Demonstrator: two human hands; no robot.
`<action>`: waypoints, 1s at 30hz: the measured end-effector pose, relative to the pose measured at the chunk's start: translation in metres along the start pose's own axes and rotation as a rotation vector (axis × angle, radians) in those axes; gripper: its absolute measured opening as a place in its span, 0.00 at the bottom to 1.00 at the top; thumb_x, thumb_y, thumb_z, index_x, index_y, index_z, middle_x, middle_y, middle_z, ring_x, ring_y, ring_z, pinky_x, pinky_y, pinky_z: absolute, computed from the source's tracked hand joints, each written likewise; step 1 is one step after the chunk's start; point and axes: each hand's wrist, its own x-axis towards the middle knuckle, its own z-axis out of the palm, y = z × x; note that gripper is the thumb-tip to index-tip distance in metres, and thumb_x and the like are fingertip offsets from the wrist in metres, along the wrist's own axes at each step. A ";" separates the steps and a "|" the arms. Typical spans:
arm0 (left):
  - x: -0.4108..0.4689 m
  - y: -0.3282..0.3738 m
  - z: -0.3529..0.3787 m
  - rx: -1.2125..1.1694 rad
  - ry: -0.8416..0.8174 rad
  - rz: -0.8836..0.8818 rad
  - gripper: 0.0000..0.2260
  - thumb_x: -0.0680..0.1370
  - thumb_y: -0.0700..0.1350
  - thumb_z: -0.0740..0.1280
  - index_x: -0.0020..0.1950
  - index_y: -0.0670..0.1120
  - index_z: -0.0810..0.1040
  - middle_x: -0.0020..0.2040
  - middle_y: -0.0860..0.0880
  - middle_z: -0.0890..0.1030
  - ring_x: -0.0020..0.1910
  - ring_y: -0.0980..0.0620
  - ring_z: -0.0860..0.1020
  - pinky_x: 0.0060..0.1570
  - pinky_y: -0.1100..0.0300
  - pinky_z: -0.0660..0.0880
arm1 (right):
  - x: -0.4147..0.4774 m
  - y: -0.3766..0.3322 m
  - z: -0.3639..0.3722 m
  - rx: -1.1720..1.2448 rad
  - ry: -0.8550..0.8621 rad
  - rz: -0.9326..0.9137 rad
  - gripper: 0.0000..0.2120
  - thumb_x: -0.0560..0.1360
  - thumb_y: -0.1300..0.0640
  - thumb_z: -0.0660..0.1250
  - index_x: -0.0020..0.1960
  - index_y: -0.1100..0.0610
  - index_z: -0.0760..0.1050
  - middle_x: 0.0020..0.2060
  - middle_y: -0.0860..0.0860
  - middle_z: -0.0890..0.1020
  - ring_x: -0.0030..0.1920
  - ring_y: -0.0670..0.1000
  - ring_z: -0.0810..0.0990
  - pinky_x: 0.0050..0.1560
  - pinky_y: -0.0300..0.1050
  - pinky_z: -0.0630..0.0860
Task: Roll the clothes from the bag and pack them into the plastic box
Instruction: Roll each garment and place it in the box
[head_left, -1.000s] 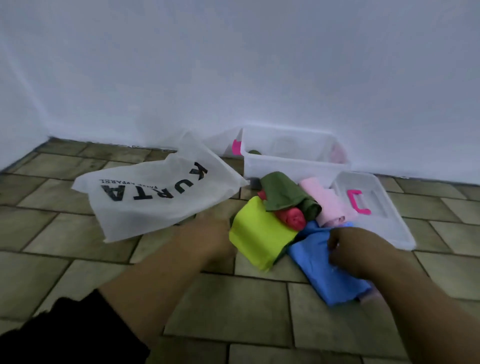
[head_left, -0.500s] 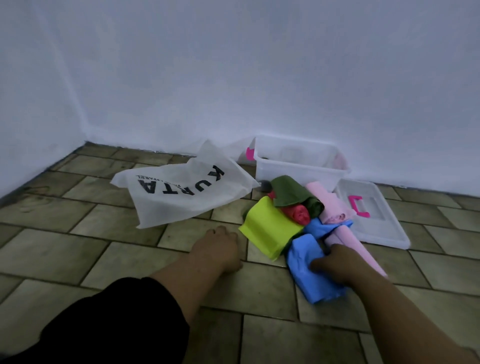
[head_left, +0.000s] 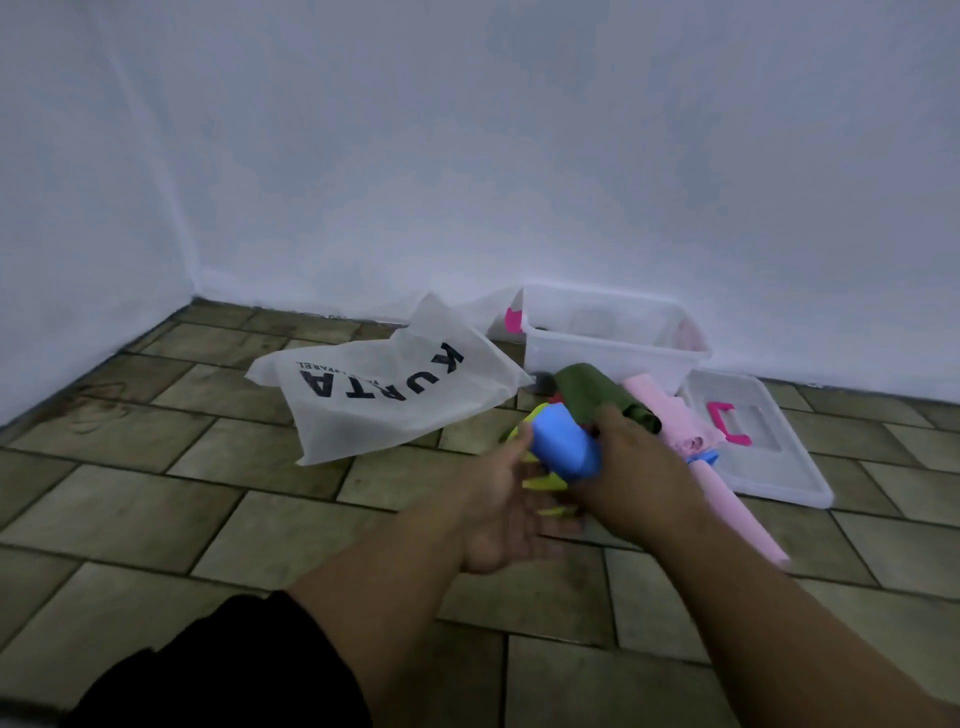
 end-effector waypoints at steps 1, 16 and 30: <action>0.001 0.011 -0.002 -0.092 0.046 0.058 0.29 0.75 0.67 0.56 0.64 0.46 0.74 0.56 0.43 0.81 0.49 0.43 0.80 0.45 0.51 0.78 | 0.001 -0.012 0.005 -0.070 0.080 -0.083 0.17 0.63 0.50 0.68 0.48 0.50 0.66 0.43 0.50 0.78 0.44 0.57 0.77 0.38 0.47 0.70; 0.001 0.016 -0.042 1.482 0.191 0.216 0.15 0.82 0.43 0.54 0.65 0.41 0.72 0.64 0.41 0.75 0.62 0.44 0.73 0.61 0.51 0.69 | -0.044 -0.017 0.083 -0.183 -0.081 -0.245 0.23 0.68 0.49 0.63 0.63 0.44 0.67 0.55 0.49 0.71 0.56 0.55 0.69 0.47 0.50 0.68; 0.043 0.016 -0.060 1.786 0.280 0.206 0.09 0.72 0.48 0.70 0.52 0.49 0.78 0.54 0.48 0.80 0.52 0.49 0.77 0.47 0.60 0.71 | -0.069 -0.030 0.080 0.040 -0.030 0.013 0.31 0.58 0.25 0.59 0.50 0.47 0.65 0.52 0.47 0.68 0.55 0.50 0.68 0.47 0.47 0.71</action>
